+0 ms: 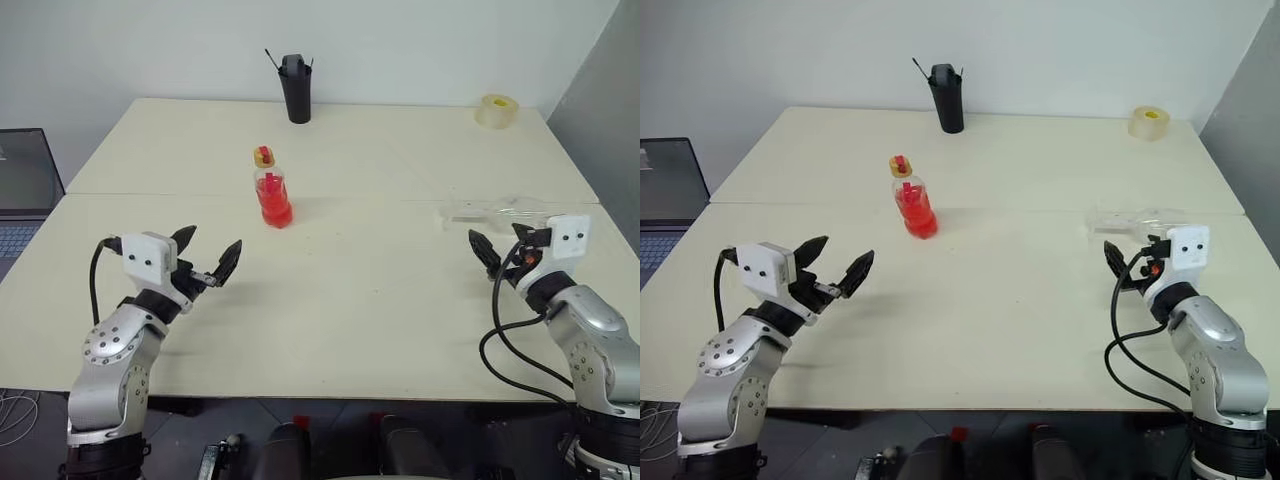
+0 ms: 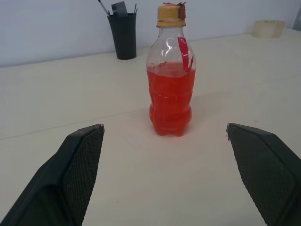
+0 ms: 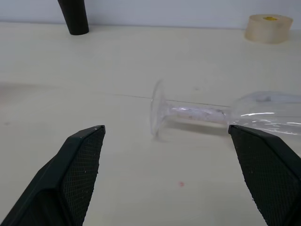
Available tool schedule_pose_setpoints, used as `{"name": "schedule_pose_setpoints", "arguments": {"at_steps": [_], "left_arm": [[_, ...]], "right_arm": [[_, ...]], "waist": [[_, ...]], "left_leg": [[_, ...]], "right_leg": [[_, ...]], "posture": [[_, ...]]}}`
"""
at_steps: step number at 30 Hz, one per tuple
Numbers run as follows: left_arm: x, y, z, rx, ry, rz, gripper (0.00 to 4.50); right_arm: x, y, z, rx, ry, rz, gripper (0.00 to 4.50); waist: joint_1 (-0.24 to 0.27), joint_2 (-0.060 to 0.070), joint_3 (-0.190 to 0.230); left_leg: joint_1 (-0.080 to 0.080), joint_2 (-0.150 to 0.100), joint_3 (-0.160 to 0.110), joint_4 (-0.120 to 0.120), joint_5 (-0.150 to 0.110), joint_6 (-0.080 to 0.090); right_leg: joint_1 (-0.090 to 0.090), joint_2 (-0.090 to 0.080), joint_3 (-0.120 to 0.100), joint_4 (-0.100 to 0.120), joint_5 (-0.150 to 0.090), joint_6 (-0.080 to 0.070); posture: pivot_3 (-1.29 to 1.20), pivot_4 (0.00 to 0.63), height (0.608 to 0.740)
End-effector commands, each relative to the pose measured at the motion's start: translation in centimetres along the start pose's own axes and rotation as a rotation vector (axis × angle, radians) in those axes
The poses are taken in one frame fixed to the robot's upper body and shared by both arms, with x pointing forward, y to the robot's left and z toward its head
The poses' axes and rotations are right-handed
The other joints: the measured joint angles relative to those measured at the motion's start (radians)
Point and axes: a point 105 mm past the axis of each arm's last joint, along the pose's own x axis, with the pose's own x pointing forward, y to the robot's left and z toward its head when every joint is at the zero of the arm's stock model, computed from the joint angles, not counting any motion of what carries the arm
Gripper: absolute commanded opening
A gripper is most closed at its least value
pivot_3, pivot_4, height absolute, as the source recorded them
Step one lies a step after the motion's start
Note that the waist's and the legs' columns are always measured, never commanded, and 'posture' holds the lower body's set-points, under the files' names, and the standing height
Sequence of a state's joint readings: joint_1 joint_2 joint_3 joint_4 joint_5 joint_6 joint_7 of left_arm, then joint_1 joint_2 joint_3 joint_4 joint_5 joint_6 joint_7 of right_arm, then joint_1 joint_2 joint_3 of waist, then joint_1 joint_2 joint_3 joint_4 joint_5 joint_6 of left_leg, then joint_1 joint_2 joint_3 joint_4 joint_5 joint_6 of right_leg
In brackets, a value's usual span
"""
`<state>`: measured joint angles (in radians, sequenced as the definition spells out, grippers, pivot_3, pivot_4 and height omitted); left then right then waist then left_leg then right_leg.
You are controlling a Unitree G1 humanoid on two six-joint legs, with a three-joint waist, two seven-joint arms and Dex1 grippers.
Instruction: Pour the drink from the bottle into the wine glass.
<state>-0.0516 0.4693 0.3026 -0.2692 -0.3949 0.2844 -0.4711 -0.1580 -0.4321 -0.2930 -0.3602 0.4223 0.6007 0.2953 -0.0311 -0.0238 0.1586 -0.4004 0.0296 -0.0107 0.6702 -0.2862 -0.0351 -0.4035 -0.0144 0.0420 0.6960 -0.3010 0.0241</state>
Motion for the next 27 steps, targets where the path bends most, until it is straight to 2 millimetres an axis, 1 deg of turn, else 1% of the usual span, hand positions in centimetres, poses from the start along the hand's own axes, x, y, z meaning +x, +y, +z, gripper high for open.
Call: {"name": "schedule_pose_setpoints", "arguments": {"at_steps": [1,7,11,14,18,22,24,27], "left_arm": [[0.2,-0.1,1.1,0.020,-0.035,-0.013,4.48],[0.2,-0.2,1.0,0.002,-0.039,-0.006,4.48],[0.9,-0.1,0.7,0.016,-0.032,0.002,4.48],[2.6,-0.6,-0.2,0.022,-0.013,0.030,4.48],[5.1,-1.2,-1.0,0.000,-0.016,0.081,4.48],[6.7,-1.6,-1.8,-0.066,-0.024,0.124,4.48],[7.4,-2.1,-2.4,-0.064,-0.015,0.124,4.48],[8.0,-2.4,-2.6,-0.067,-0.025,0.124,4.48]], "right_arm": [[-0.1,0.3,1.3,-0.010,-0.053,0.013,4.50],[-0.1,0.7,1.2,-0.010,-0.048,0.036,4.50],[0.2,4.6,1.6,-0.013,-0.014,0.251,4.50],[0.8,8.5,2.0,-0.045,0.008,0.442,4.50],[1.6,12.4,2.6,-0.098,0.005,0.604,4.50],[2.1,15.3,3.0,-0.160,-0.006,0.709,4.50],[2.3,16.8,3.0,-0.167,-0.005,0.761,4.50],[2.4,18.0,3.2,-0.166,-0.017,0.789,4.50]], "waist": [[0.000,0.000,0.000],[0.000,0.000,0.000],[0.000,0.000,0.000],[0.000,0.000,0.000],[0.002,0.000,0.000],[0.002,0.000,0.000],[0.001,0.000,0.000],[0.001,0.000,0.000]], "left_leg": [[0.000,0.000,0.000,0.000,0.000,0.000],[0.000,0.000,0.000,0.000,0.000,0.000],[0.000,0.000,0.000,0.000,0.000,0.000],[0.000,0.000,0.000,0.000,0.000,0.000],[0.000,-0.001,-0.001,0.001,0.000,0.000],[-0.001,0.000,-0.001,0.001,0.000,0.000],[-0.001,-0.001,-0.002,0.001,0.000,0.000],[-0.001,0.000,-0.002,0.002,0.000,0.000]], "right_leg": [[0.000,0.000,0.000,0.000,0.000,0.000],[0.000,0.000,0.000,0.000,0.000,0.000],[0.000,0.000,0.000,0.000,0.000,0.000],[0.000,0.000,0.000,0.000,0.000,0.000],[0.000,0.001,-0.002,0.000,0.000,0.000],[0.000,0.000,-0.002,0.000,0.000,0.000],[0.000,0.000,-0.002,0.000,0.000,0.000],[0.000,0.000,-0.002,0.000,0.000,0.000]], "posture": [[0.00,0.150,0.740],[0.00,0.150,0.740],[0.00,0.150,0.740],[0.00,0.150,0.740],[0.00,0.150,0.740],[0.00,0.150,0.740],[0.00,0.150,0.740],[0.00,0.150,0.740]]}}
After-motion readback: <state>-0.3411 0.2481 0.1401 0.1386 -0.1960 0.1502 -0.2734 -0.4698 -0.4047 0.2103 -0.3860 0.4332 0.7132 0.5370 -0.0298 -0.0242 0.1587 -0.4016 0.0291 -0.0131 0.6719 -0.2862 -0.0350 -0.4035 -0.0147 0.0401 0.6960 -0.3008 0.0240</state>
